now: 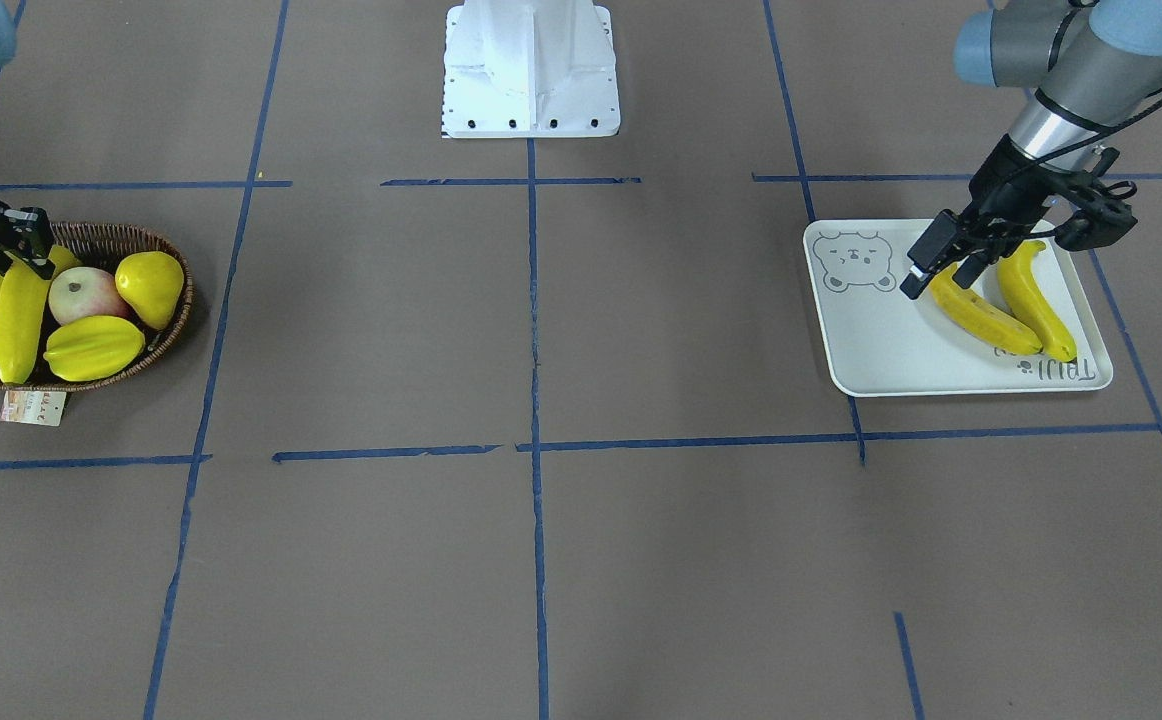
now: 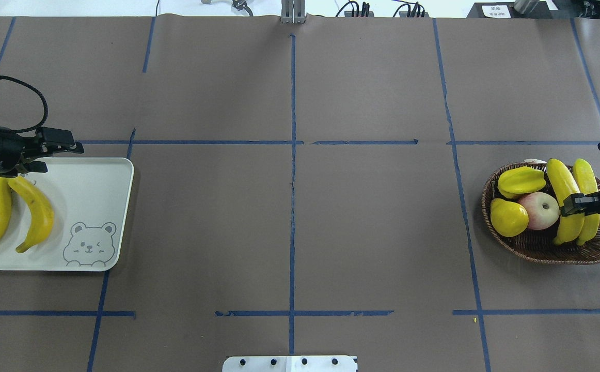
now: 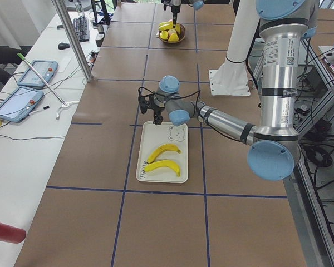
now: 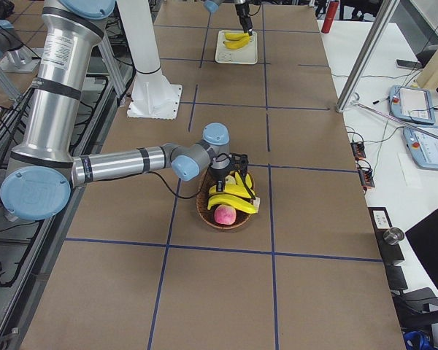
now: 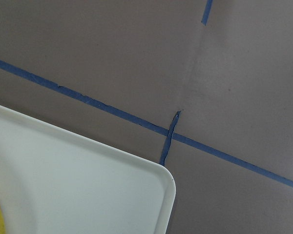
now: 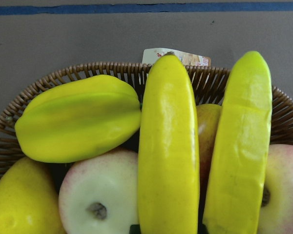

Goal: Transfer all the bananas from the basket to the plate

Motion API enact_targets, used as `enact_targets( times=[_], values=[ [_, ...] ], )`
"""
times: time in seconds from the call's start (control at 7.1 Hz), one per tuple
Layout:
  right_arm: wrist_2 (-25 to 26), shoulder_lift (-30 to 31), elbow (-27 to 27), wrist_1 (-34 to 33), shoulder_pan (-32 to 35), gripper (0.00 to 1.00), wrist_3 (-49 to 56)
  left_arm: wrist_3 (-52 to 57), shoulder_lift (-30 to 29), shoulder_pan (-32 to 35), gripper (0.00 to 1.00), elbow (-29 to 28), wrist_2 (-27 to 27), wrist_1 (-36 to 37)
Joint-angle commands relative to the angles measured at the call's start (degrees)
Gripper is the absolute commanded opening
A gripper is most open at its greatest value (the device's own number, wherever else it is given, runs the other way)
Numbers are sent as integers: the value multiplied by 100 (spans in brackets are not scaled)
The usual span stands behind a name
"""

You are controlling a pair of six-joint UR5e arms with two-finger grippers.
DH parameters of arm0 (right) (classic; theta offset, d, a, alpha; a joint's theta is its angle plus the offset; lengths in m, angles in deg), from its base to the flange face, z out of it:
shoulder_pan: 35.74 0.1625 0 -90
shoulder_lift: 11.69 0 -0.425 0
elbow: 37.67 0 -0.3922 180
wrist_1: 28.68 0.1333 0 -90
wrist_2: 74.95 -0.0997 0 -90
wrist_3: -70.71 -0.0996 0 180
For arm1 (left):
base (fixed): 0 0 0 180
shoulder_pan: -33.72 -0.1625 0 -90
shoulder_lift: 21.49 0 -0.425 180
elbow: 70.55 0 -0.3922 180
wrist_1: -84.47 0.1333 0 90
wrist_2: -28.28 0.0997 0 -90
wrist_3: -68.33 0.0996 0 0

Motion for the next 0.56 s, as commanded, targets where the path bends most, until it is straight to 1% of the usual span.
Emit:
enact_targets(
  times=[0.0, 0.14, 0.42],
  values=[
    [-1928, 59, -978, -28, 1891, 1, 42, -26, -139, -78, 100, -26, -43, 9],
    [-1877, 103, -952, -37, 1822, 1, 42, -18, -149, -88, 99, -26, -44, 9],
    [-1938, 60, -987, -37, 1848, 1, 42, -26, -149, -88, 99, -26, -44, 9]
  ],
)
